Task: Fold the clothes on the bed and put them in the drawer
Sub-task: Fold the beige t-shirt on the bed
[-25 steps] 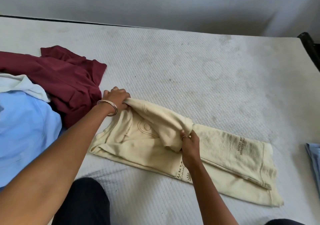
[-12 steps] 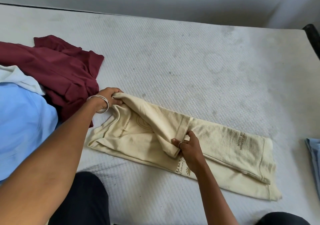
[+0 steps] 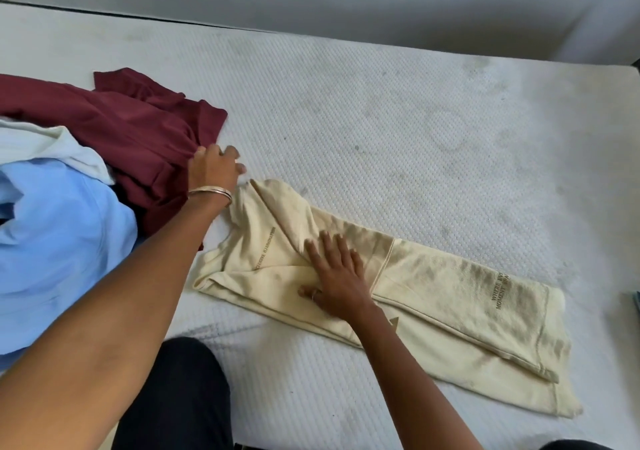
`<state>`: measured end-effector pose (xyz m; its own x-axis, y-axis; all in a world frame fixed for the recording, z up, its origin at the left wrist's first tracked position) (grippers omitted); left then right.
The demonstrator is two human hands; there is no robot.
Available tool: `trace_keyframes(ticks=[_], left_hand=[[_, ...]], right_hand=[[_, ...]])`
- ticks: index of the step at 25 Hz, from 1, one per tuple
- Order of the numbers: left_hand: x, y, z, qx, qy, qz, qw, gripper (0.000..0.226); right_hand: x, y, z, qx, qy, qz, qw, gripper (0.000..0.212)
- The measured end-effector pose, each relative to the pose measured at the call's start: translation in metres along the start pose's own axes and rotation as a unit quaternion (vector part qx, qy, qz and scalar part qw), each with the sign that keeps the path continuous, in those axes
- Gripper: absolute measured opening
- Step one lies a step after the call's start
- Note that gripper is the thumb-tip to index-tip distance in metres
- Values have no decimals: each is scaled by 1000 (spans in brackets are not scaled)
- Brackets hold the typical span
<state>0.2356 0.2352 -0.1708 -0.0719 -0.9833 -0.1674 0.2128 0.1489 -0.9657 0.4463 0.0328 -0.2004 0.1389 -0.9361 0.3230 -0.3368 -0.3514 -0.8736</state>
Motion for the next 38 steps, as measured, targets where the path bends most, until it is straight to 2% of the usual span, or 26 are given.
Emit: trace_keyframes(ticks=[1, 2, 4, 6, 7, 8, 9, 12, 14, 17, 19, 21, 23, 27, 31, 33, 35, 37, 38], left_hand=[[9, 1, 4, 47, 20, -17, 999, 26], [21, 1, 11, 101, 46, -36, 993, 24], [53, 11, 28, 174, 42, -86, 980, 23], [84, 31, 38, 239, -96, -151, 954, 32], [95, 39, 41, 292, -190, -168, 922, 36], [103, 44, 43, 334, -271, -162, 888, 40], [106, 45, 41, 340, -314, -143, 875, 44], [103, 43, 40, 225, -260, -116, 932, 64], [104, 35, 42, 206, -236, -92, 945, 75], [104, 25, 19, 146, -269, -9, 952, 66], [103, 28, -5, 174, -280, -65, 942, 58], [105, 28, -18, 188, -266, -154, 933, 54], [110, 26, -18, 168, -263, -206, 927, 44], [107, 15, -21, 217, -268, -156, 925, 38], [110, 20, -33, 219, -281, -173, 918, 64], [113, 21, -35, 249, -298, -121, 913, 60], [119, 16, -28, 199, -269, -45, 941, 49], [120, 12, -13, 62, -157, 27, 985, 42], [118, 10, -4, 32, -87, 71, 993, 37]], right_hand=[[-1, 10, 4, 6, -12, -17, 1000, 87], [-1, 15, 5, -7, -14, 8, 1000, 85], [1, 14, 10, -49, 32, 111, 992, 78], [5, 17, 15, -39, 71, 148, 986, 80], [10, 22, 18, -10, 69, 143, 987, 82], [14, 27, 23, 19, 68, 140, 988, 82], [18, 28, 27, 30, 83, 134, 987, 81], [24, 20, 35, 12, 178, 97, 979, 86], [25, 14, 31, 11, 209, 69, 975, 95], [18, 3, 20, 2, 227, 58, 972, 101], [12, -4, 5, 19, 132, 151, 980, 73], [2, -4, -16, 50, 13, 254, 966, 48], [-12, -3, -35, 60, 9, 265, 962, 32], [-46, -2, -49, 139, 28, 237, 961, 20], [-52, -10, -52, 118, -25, 325, 938, 8], [-48, 3, -50, 113, -50, 293, 948, 12], [-42, 17, -43, 94, -55, 209, 972, 24], [-38, 14, -37, 46, -33, 218, 974, 31], [-35, 8, -33, 15, -9, 250, 968, 30]])
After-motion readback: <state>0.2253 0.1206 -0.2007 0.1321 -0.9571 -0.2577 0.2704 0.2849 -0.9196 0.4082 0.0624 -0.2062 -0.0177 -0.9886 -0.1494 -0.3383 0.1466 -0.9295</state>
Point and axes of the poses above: each hand's wrist, its own x-axis away from the middle knuckle, its own y-axis out of the palm, z = x × y, the point moved 3 cm from there along -x, towards the middle knuckle, and after that the axes turned 5 degrees about z, right-handed, at the moved point
